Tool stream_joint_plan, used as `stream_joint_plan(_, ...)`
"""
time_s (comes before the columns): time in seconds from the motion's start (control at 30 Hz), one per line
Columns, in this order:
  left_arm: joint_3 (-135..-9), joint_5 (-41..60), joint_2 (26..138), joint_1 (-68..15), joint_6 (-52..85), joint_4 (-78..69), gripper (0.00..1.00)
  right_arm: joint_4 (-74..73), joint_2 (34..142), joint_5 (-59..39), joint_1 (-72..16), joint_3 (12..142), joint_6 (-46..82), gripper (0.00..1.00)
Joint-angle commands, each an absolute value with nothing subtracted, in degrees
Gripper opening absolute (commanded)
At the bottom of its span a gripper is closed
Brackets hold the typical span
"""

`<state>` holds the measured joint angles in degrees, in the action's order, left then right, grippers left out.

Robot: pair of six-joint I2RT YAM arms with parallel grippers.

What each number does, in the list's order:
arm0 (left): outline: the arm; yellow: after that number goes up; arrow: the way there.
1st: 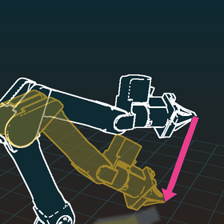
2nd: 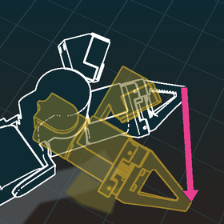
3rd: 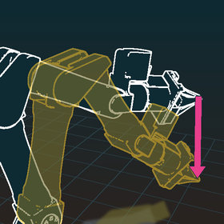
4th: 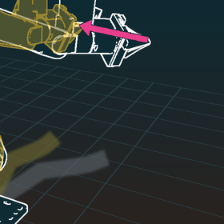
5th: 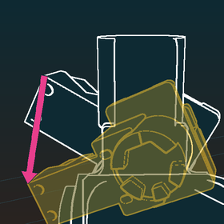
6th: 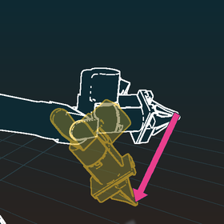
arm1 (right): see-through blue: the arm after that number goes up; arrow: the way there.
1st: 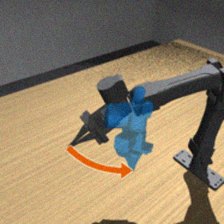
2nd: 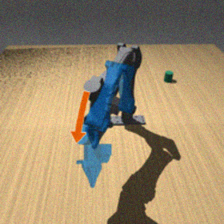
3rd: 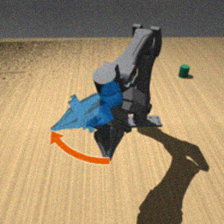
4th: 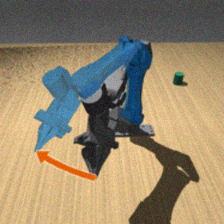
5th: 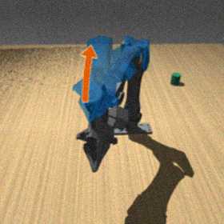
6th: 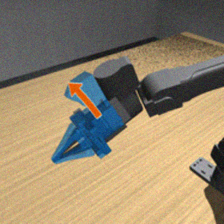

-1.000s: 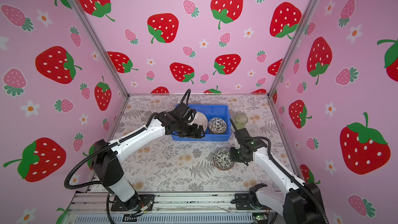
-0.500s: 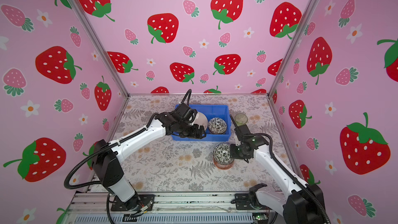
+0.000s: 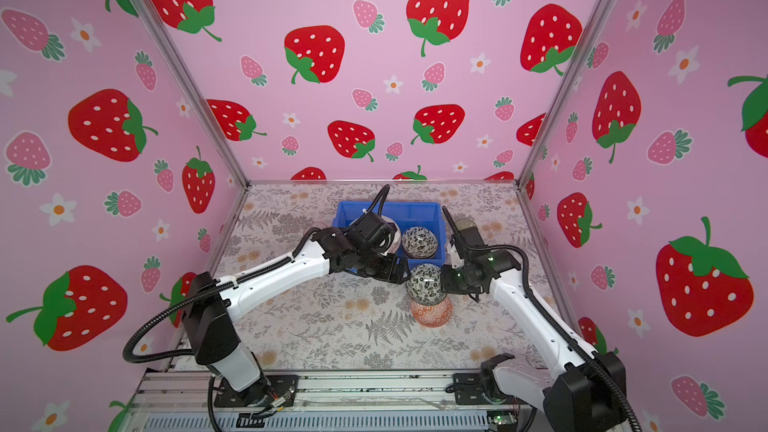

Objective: Place the mixed dishes into the plastic bin
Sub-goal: 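Lift the leaf-patterned bowl off the orange bowl with the right gripper, then move the left gripper to the bowl held by the right and grasp it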

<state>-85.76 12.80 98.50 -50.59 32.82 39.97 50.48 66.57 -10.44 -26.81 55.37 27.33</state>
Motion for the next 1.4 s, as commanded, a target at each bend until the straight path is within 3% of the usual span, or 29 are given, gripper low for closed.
stream_joint_plan(0.0,-87.9,11.3,100.5,-51.1,32.8,40.6,0.92,50.1,67.5,-12.7,-27.9,58.1,26.9,0.03)
stream_joint_plan(0.2,-91.2,9.6,103.2,-51.3,32.0,43.1,0.89,48.9,69.0,-12.7,-30.1,59.5,27.7,0.03)
stream_joint_plan(0.33,-93.1,8.2,104.6,-51.7,31.4,44.9,0.82,48.0,69.8,-12.7,-30.9,59.6,27.7,0.03)
stream_joint_plan(0.53,-94.5,6.4,106.1,-51.9,30.8,46.3,0.68,47.2,70.1,-12.6,-31.3,59.3,27.8,0.03)
stream_joint_plan(0.83,-94.9,7.5,107.0,-52.2,30.7,46.5,0.38,46.9,70.8,-11.6,-31.3,59.5,27.1,0.03)
stream_joint_plan(1.37,-95.1,9.4,107.8,-52.7,30.6,46.9,0.12,46.6,72.1,-11.6,-31.3,60.6,26.2,0.03)
